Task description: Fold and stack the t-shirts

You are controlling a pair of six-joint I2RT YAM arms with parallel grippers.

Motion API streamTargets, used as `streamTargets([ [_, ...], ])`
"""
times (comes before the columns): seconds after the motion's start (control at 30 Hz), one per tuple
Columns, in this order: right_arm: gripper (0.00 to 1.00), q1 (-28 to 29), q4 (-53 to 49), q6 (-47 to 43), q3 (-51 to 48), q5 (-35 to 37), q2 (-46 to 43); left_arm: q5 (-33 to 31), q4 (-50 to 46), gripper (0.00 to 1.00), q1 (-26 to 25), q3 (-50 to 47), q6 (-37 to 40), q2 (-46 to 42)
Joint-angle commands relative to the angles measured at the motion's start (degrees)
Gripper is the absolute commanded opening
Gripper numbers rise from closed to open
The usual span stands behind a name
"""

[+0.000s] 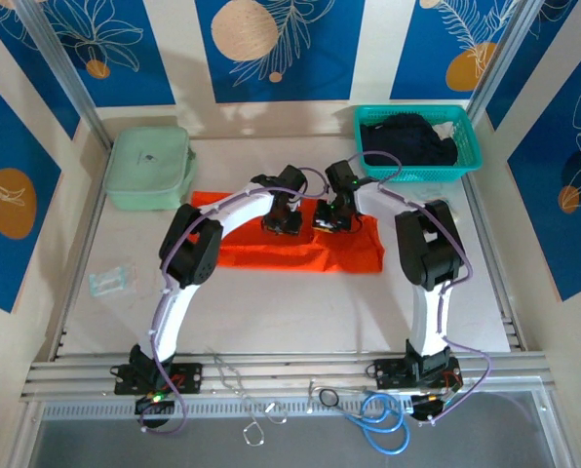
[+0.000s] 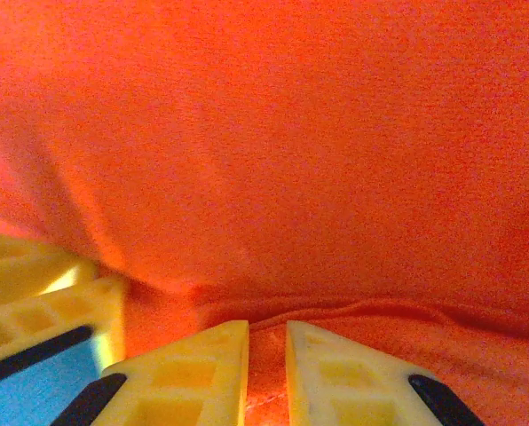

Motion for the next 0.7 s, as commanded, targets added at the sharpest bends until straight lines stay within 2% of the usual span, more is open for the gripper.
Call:
streamTargets([
  [0.0, 0.18, 0.5, -0.4, 1.5, 2.4, -1.6, 2.0, -6.3, -4.4, 0.28, 0.8, -2.5, 1.6, -3.7],
  [0.17, 0.18, 0.6, -0.4, 1.8, 2.8, -2.2, 2.7, -10.4, -7.7, 0.33, 1.0, -2.3, 3.5, -9.9],
  [0.3, 0.20, 0.4, -1.3, 0.8, 2.3, -0.9, -2.5, -12.4, -11.1, 0.38, 2.1, 1.5, 5.4, -11.1],
  [0.5, 0.25, 0.3, -6.1, -0.8, -0.3, 4.6, -15.1, -9.6, -11.3, 0.38, 9.5, 3.9, 4.9, -6.7],
  [0.67, 0.25, -0.1, -9.1, 0.9, -7.8, 5.7, -21.9, -7.2, -9.4, 0.35, 14.3, 6.2, 5.2, -0.8],
])
